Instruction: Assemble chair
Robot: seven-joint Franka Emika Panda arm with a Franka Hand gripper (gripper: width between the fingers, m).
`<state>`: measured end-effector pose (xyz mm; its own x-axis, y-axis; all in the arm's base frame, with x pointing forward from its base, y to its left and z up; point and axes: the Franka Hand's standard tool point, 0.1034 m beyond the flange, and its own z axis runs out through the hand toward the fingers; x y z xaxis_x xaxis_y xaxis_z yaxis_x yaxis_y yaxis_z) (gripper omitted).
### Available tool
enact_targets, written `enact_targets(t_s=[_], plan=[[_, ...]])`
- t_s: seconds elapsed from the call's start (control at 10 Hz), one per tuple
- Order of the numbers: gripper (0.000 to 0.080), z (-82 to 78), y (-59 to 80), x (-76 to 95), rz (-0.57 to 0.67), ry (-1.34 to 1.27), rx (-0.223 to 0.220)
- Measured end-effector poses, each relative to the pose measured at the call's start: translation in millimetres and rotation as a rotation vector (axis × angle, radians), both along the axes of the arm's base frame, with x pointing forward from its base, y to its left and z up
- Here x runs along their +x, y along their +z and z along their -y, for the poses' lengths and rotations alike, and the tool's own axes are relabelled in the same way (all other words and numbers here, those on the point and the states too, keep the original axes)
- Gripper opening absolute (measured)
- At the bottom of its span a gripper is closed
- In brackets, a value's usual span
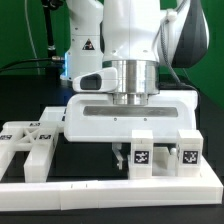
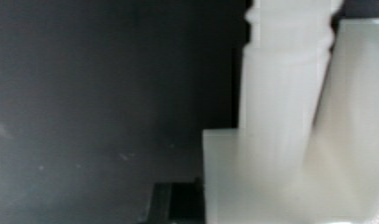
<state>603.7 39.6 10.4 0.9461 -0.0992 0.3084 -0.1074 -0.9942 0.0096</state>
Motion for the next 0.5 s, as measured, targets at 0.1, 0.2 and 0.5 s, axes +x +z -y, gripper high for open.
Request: enact_targets(t_s=[0.1,0.2,0.5], plan=[[0.0035,0.7,0.4,-0.3,0.0,0.004,-0.002],[0.0035,10.1,7.1,-4.0,-0.026,0.049,-0.009],[0.0034,28.0,38.0,-25.3,-0.229,0.022,0.076]])
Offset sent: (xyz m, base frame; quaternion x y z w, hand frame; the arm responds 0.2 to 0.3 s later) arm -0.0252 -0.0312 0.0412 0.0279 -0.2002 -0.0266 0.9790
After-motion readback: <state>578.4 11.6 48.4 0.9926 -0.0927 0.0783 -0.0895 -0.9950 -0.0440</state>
